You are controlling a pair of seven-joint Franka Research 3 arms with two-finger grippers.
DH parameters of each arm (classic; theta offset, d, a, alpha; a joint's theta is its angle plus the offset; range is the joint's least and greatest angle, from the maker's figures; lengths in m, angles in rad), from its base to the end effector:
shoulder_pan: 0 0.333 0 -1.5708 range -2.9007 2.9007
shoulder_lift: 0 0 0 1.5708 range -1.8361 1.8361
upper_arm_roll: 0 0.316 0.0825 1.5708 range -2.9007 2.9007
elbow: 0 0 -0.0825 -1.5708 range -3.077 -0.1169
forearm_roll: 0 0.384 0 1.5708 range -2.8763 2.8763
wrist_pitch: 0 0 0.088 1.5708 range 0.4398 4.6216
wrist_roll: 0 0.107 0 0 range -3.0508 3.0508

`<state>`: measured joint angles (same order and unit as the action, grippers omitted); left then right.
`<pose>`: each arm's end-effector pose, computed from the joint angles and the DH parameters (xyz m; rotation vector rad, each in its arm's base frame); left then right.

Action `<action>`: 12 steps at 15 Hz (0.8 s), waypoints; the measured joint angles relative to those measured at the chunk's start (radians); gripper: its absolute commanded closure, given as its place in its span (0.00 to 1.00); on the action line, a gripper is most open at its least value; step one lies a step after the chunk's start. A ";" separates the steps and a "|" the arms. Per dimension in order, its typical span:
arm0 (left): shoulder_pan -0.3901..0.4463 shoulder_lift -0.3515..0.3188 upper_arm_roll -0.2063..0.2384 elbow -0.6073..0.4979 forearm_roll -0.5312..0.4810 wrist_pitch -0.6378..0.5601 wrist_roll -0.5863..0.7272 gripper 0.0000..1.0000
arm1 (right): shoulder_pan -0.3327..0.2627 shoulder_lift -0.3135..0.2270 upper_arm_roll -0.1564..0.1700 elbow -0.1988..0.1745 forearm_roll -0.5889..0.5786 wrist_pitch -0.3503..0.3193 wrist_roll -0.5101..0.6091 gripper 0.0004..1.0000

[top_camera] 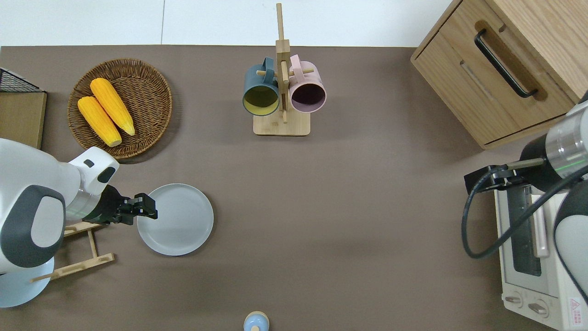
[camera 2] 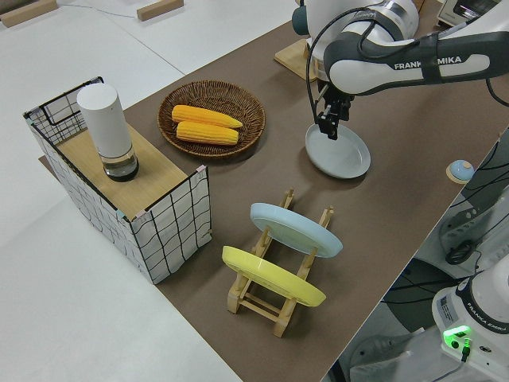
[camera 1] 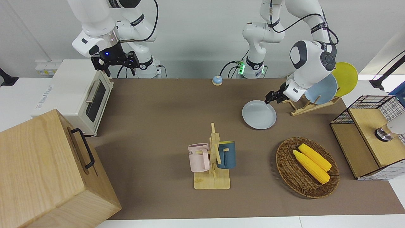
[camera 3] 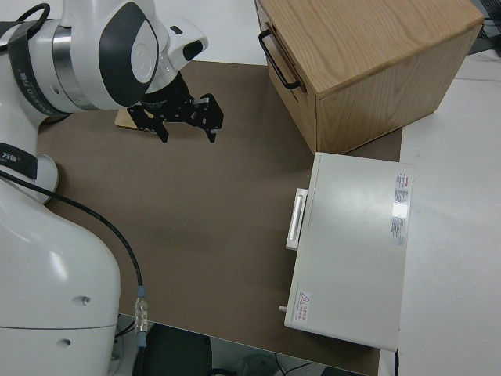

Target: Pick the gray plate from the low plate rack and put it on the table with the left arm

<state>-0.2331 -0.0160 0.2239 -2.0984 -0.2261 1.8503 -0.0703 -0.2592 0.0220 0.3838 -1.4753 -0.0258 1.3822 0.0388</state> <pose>0.5145 -0.0221 0.4114 2.9096 0.2168 -0.3528 0.5375 0.0615 0.6421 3.1075 0.1287 -0.1739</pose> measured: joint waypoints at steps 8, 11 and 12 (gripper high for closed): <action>-0.001 -0.023 -0.003 0.046 0.085 -0.045 0.001 0.01 | 0.000 0.000 0.000 0.000 0.000 0.000 0.000 0.02; -0.001 -0.043 -0.003 0.157 0.136 -0.153 0.001 0.01 | 0.000 0.000 0.000 0.000 0.000 0.000 0.000 0.02; -0.001 -0.051 -0.002 0.193 0.147 -0.181 0.001 0.01 | 0.000 0.000 0.000 0.000 0.000 0.000 0.000 0.02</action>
<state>-0.2344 -0.0669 0.2215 -1.9054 -0.0790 1.6689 -0.0695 -0.2592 0.0220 0.3838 -1.4753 -0.0258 1.3822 0.0388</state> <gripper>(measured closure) 0.004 0.013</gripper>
